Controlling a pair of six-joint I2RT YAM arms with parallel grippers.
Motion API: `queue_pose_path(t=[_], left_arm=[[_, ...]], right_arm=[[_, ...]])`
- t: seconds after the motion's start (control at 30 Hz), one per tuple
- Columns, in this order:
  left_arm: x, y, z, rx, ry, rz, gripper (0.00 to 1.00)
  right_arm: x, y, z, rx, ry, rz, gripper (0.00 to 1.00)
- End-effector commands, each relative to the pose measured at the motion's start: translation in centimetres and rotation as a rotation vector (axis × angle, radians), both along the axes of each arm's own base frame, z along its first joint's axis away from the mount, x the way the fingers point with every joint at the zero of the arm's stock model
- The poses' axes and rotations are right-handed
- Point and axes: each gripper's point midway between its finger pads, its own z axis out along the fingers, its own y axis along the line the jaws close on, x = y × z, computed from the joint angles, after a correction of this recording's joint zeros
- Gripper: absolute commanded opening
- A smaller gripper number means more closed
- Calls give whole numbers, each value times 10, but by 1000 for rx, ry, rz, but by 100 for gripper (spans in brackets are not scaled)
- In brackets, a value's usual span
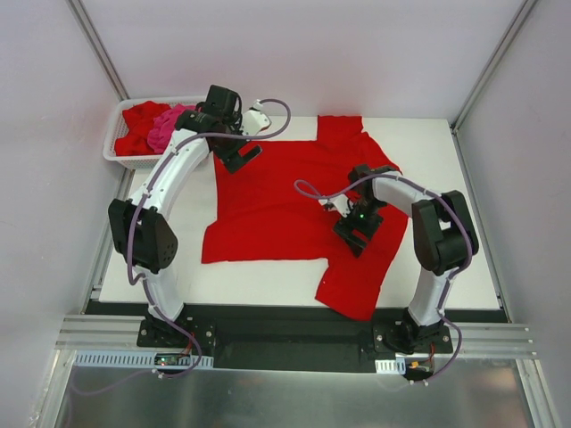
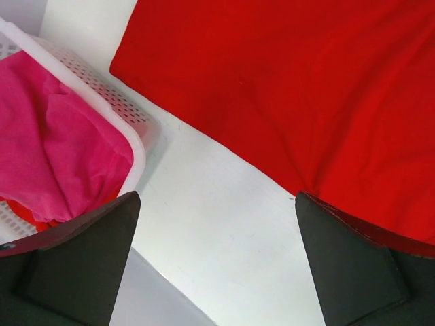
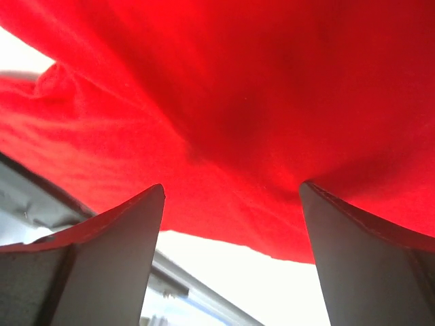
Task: Fold and stack the t-shirts
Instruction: Flatten out the tshirt
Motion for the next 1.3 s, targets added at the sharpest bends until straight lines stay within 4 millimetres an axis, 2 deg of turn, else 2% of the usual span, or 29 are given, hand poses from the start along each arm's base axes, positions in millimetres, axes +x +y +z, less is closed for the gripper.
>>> queue_pose_path(t=[0.0, 0.17, 0.3, 0.53, 0.57, 0.6, 0.63, 0.67, 0.7, 0.73, 0.77, 0.8, 0.83, 0.87, 0.93, 0.97, 1.0, 1.03, 1.07, 1.13, 1.17, 1.27], left_arm=[[-12, 2, 23, -24, -42, -11, 99], [-15, 5, 20, -30, -38, 2, 99], [-14, 6, 21, -35, -44, 8, 99], [-11, -4, 14, -70, -23, -9, 99], [-7, -6, 9, -72, -14, -10, 99], [-3, -8, 9, -74, -16, -17, 99], [4, -12, 17, -88, -38, -27, 99], [12, -16, 10, -84, -27, -37, 99], [17, -19, 10, -87, -30, -47, 99], [26, -23, 18, -95, -55, -59, 99], [34, -27, 3, -84, -31, -70, 99], [41, -29, -2, -79, -28, -75, 99], [49, -32, 3, -83, -48, -82, 99], [56, -36, -14, -60, -24, -102, 99], [66, -40, -21, -41, -29, -120, 99], [69, -43, -39, -22, -3, -137, 99], [70, -45, -45, -14, 7, -146, 99], [69, -46, -52, -5, 23, -156, 99], [68, -48, -65, 10, 46, -178, 99], [60, -50, -84, 29, 90, -205, 99], [59, -51, -91, 36, 103, -215, 99], [52, -50, -108, 46, 147, -237, 99]], right_arm=[[-43, -31, 4, -105, 174, 83, 85], [-66, -44, 14, -132, 251, 120, 85], [-66, -47, 28, -132, 241, 138, 86], [9, -26, 87, 12, -108, 11, 86], [29, -26, 94, 12, -203, -2, 86], [39, -28, 105, 15, -283, -13, 87], [50, -33, 109, -17, -347, -28, 87], [70, -33, 114, -15, -441, -35, 87], [77, -36, 113, -34, -480, -35, 87], [86, -40, 113, -57, -519, -23, 87], [106, -50, 114, -105, -591, -44, 87], [115, -55, 113, -124, -614, -56, 86], [125, -63, 104, -167, -612, -69, 86], [137, -72, 103, -181, -636, -110, 86], [158, -82, 107, -218, -668, -159, 86], [169, -89, 98, -240, -664, -184, 86], [176, -94, 95, -260, -667, -193, 86], [188, -98, 100, -284, -699, -207, 86], [194, -103, 88, -312, -682, -198, 86], [209, -109, 92, -346, -717, -206, 86], [212, -109, 84, -360, -705, -192, 86], [226, -111, 89, -375, -746, -200, 85]])
